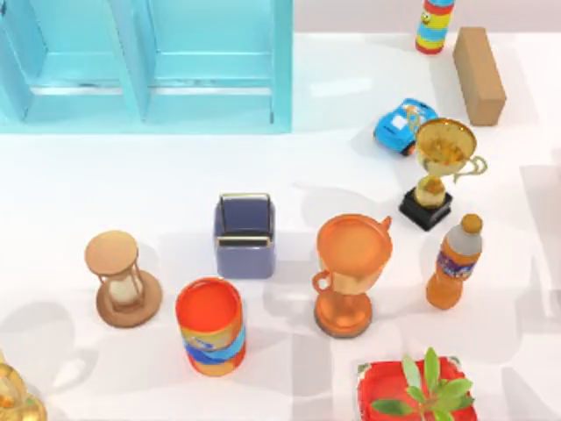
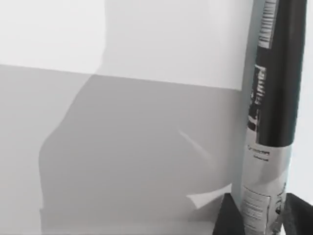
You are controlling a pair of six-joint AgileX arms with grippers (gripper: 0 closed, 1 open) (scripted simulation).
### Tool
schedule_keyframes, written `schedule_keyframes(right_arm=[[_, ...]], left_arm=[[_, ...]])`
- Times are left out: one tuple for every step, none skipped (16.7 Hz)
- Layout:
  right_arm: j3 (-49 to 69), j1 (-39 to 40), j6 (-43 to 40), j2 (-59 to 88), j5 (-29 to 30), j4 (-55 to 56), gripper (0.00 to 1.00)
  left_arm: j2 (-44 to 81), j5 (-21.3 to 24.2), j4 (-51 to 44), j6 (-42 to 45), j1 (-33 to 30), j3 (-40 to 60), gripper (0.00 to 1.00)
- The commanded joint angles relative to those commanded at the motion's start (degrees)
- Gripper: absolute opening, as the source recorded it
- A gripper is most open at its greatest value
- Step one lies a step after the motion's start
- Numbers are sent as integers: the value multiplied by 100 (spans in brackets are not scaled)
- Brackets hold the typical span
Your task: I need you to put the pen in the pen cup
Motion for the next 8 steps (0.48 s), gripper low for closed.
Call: schedule_keyframes(right_arm=[[0, 0, 0, 0, 0, 0, 100], [0, 0, 0, 0, 0, 0, 100], [0, 0, 0, 0, 0, 0, 100], [0, 0, 0, 0, 0, 0, 100], [0, 0, 0, 0, 0, 0, 100], [0, 0, 0, 0, 0, 0, 100], [0, 0, 0, 0, 0, 0, 100], [0, 0, 0, 0, 0, 0, 100]], left_arm=[[0, 0, 0, 0, 0, 0, 0], [0, 0, 0, 0, 0, 0, 0], [0, 0, 0, 0, 0, 0, 0], [0, 0, 0, 0, 0, 0, 0], [0, 0, 0, 0, 0, 0, 0], [-444, -88, -355, 157, 224, 41, 0], [-452, -87, -366, 161, 233, 41, 0], [-493, -82, -428, 185, 276, 38, 0]])
